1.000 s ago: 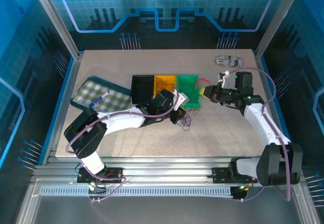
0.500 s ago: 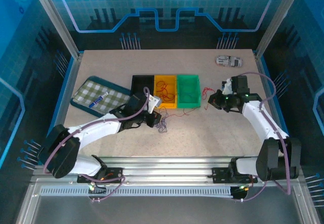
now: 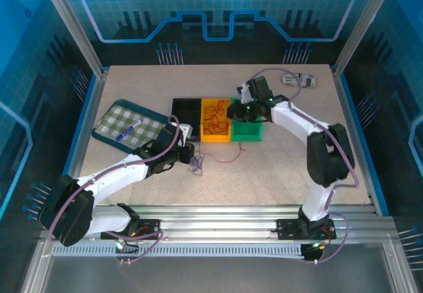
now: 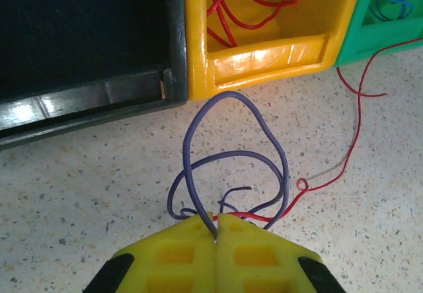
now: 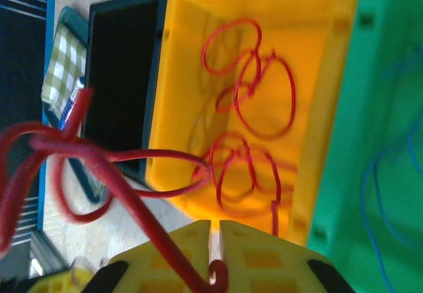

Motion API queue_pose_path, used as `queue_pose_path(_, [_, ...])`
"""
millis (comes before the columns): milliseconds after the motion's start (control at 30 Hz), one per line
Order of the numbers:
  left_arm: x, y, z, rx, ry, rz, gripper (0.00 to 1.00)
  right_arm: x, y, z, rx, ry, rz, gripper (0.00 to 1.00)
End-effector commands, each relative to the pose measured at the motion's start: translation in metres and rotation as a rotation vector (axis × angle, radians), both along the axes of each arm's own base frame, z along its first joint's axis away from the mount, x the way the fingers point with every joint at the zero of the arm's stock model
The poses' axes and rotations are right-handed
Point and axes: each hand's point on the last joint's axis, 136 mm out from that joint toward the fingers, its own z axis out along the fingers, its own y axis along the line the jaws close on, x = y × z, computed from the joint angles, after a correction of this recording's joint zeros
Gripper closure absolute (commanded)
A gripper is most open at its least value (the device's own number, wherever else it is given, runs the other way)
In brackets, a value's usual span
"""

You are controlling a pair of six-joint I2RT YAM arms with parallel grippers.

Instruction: Untangle the cables

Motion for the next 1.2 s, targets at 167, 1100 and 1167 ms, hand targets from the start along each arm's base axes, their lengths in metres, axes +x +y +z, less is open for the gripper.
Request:
queue_pose_path(167, [0.003,0.016,0.003,0.007,-0.002,0.086,1.0,0.023,0.016,0.018,-0.014,-0.116,0.011,0.36])
queue_pose_path(1100, [0.011,0.036,0.001,0.013,0.004,0.206,1.0,-0.131,0.045,-0.09,-0.466,-0.154,0.64,0.34])
queue_pose_path(1167, [0.011,0.036,0.002,0.012,0.007,0.206,1.0,-0.127,0.044,-0.1,-0.522,-0.163,0.658,0.34])
